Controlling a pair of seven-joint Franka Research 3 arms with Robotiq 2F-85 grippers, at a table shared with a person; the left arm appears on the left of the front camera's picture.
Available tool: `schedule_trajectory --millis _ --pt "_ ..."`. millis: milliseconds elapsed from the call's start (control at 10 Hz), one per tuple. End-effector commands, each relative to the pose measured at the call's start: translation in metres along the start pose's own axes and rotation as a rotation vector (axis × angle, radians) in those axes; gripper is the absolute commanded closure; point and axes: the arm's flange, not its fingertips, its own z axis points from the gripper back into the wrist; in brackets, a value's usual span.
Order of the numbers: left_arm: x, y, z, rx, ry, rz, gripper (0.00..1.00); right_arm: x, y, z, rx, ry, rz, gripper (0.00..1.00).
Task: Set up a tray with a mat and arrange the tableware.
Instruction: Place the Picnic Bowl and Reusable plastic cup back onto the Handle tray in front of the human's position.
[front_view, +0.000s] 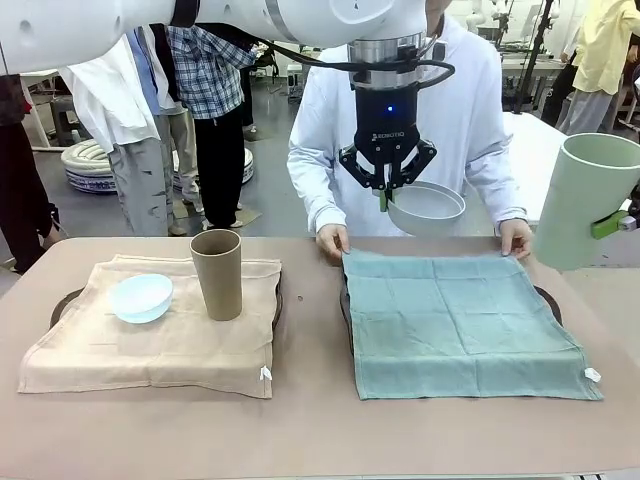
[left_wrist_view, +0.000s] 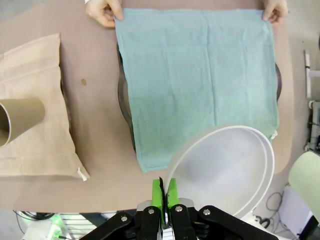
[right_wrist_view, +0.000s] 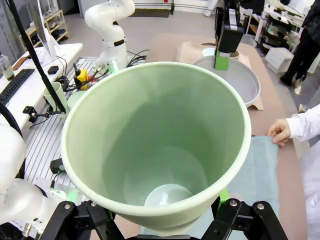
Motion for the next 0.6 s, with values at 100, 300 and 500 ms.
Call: schedule_trajectory --millis 100,300,500 --pt "0.0025 0.0003 0.0037 -0.007 -0.005 -0.01 1.0 0.0007 0.0 0.0 -0.003 0.006 0.003 1.0" --pt "0.0025 0.0003 0.0037 -0.007 -0.005 -0.01 1.0 0.0007 0.0 0.0 -0.003 0.006 0.003 1.0" --pt "0.0025 0.0003 0.0037 -0.007 -0.005 -0.01 1.0 0.0007 0.0 0.0 -0.003 0.006 0.003 1.0"
